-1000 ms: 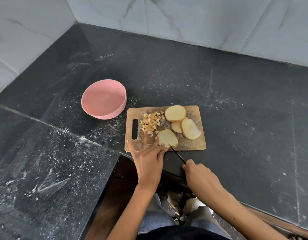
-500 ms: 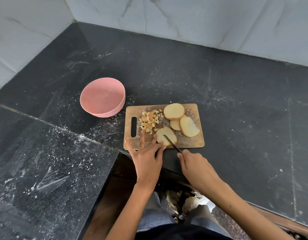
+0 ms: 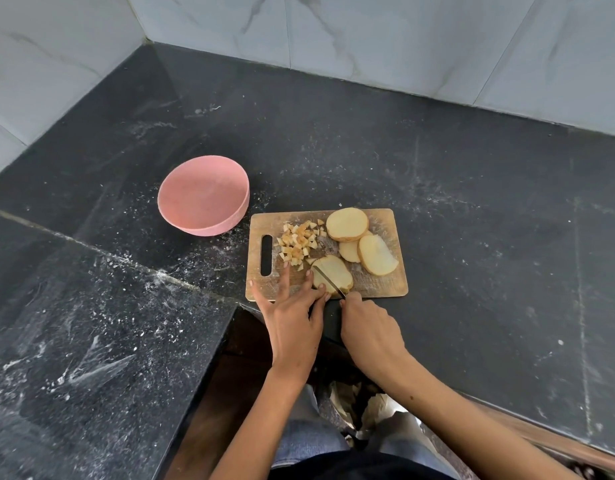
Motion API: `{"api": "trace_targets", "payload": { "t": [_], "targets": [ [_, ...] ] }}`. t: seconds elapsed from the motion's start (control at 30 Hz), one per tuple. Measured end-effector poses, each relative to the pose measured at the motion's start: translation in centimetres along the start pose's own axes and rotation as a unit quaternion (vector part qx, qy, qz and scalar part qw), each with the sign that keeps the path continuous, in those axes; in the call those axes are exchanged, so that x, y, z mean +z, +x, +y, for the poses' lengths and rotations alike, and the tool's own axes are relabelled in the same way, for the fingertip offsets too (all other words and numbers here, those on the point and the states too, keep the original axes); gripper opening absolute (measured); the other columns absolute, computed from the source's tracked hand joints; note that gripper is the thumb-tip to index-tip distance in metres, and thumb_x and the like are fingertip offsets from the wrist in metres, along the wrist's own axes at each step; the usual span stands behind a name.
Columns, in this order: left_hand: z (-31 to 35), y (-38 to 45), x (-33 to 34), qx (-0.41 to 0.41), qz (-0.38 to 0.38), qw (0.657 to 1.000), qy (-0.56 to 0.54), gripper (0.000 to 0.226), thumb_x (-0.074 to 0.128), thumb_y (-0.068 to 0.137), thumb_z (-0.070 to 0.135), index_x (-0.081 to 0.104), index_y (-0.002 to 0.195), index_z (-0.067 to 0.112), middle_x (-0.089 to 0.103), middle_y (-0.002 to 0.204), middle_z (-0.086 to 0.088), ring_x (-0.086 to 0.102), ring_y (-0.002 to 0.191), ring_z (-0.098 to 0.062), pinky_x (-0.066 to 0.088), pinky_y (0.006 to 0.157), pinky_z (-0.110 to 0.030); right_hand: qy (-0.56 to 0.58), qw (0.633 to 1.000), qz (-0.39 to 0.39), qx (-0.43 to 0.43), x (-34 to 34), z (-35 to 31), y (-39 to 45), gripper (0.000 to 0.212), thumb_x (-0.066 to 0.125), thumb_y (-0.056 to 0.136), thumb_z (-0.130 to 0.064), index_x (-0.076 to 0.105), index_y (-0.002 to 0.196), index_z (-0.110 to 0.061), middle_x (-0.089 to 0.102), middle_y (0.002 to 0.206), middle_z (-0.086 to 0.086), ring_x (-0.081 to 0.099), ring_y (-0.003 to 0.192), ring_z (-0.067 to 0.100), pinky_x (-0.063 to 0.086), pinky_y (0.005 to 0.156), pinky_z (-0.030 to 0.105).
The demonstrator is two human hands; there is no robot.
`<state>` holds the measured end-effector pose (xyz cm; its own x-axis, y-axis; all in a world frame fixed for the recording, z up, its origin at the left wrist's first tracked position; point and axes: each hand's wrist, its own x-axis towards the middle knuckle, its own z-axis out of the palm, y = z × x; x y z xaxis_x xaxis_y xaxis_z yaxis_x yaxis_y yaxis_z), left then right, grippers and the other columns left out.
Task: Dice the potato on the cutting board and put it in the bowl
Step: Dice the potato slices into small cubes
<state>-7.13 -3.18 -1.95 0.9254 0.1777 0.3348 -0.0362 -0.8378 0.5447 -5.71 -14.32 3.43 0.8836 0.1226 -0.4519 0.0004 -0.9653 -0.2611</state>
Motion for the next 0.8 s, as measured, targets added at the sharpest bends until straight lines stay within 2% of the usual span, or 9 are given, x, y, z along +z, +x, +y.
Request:
{"api": "trace_targets", "payload": {
  "t": [0.27,0.67,0.8],
  "targets": [
    [0.1,-0.1,0.1,-0.005,-0.006,1.000,0.011,0.012,0.080,0.077,0.015,0.075,0.085,0.022,0.071,0.112,0.002,0.043,0.135,-0.028,-0.013,0.117,-0.045,0.026,0.999,0.019,-0.032,-1.4,0.5,-0.5,0.035,0.023,0.105,-0.031,0.049,0.106,-0.007,0.060,0.108,0.014,0.058,0.101,0.033,0.033,0.068,0.033],
    [0.1,0.0,0.0,-0.005,-0.013,1.000,0.006,0.015,0.081,0.075,0.013,0.076,0.087,0.021,0.071,0.111,0.001,0.045,0.133,-0.030,-0.009,0.116,-0.047,-0.003,1.000,0.014,-0.007,-0.3,-0.3,1.1,0.025,0.029,0.104,-0.019,0.049,0.114,-0.006,0.060,0.115,0.013,0.059,0.106,0.031,0.035,0.069,0.032],
    [0.2,0.1,-0.1,-0.009,-0.013,1.000,0.009,0.016,0.082,0.074,0.012,0.076,0.086,0.022,0.071,0.110,0.002,0.046,0.132,-0.030,-0.010,0.116,-0.046,-0.013,1.000,-0.008,-0.011,-0.3,0.2,0.7,0.026,0.028,0.104,-0.022,0.046,0.117,-0.008,0.058,0.118,0.013,0.058,0.108,0.031,0.038,0.072,0.034]
  ]
}}
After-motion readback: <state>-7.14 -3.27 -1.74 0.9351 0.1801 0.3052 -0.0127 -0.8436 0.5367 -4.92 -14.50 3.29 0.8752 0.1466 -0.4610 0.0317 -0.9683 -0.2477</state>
